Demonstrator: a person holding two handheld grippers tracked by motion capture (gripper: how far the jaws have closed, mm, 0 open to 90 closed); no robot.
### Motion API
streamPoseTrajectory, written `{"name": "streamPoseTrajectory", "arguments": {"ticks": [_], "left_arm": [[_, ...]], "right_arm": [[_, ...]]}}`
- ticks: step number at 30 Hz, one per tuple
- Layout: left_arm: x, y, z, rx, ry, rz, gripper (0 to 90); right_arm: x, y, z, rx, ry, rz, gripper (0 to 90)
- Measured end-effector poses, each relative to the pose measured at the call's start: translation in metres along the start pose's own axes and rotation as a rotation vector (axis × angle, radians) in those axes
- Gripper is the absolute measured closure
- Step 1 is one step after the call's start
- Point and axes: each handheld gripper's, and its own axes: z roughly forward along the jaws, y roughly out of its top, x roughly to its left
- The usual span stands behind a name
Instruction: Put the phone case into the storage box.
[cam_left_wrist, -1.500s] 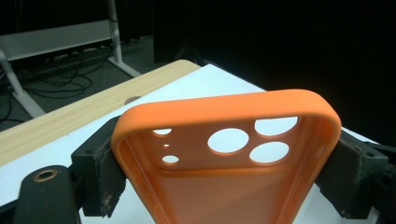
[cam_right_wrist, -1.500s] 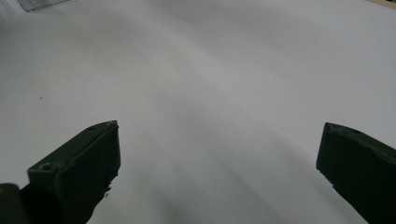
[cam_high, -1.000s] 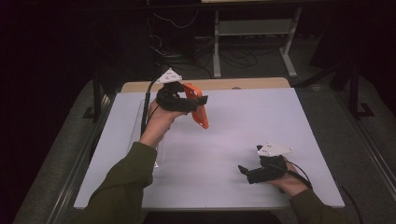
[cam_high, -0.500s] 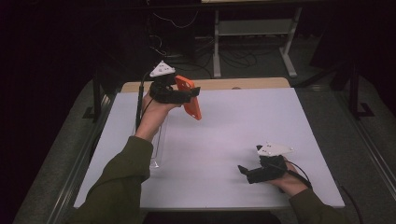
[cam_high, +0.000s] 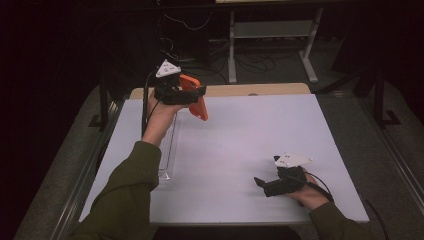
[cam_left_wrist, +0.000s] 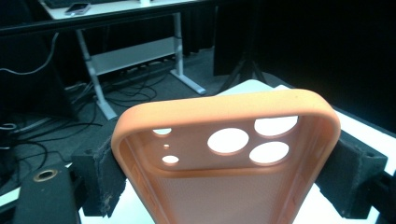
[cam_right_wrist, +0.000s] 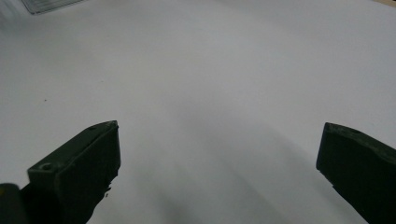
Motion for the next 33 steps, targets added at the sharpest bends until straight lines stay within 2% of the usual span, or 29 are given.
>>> {"name": "streamPoseTrajectory", "arguments": {"ticks": [3, 9, 14, 17, 20, 26, 28, 33], "left_arm": [[0.006, 0.0, 0.0, -0.003, 0.04, 0.005, 14.6], [0.018, -0.003, 0.0, 0.003, 0.118, -0.022, 14.6], [0.025, -0.005, -0.001, 0.015, 0.158, -0.016, 14.6], [0.03, -0.007, -0.002, 0.018, 0.185, -0.032, 14.5], [0.035, -0.009, -0.002, 0.031, 0.22, -0.017, 14.5], [0.046, -0.013, -0.001, 0.037, 0.284, -0.044, 14.5], [0.05, -0.014, -0.001, 0.038, 0.315, -0.039, 14.5], [0.061, -0.02, 0.0, 0.062, 0.361, -0.059, 14.5]], "right_arm": [[-0.001, 0.0, 0.0, -0.002, -0.001, -0.001, 0.0], [-0.001, 0.0, -0.001, -0.002, -0.004, -0.005, 0.0], [-0.001, 0.0, 0.0, -0.003, -0.004, -0.006, 0.0], [0.0, 0.0, 0.0, 0.0, -0.001, -0.004, 0.0], [0.0, 0.0, 0.0, -0.004, -0.001, -0.009, 0.0], [-0.001, 0.0, 0.0, -0.003, -0.003, -0.009, 0.0], [-0.001, 0.0, 0.0, -0.003, -0.003, -0.009, 0.0], [-0.001, 0.0, 0.0, -0.005, -0.004, -0.009, 0.0]]}}
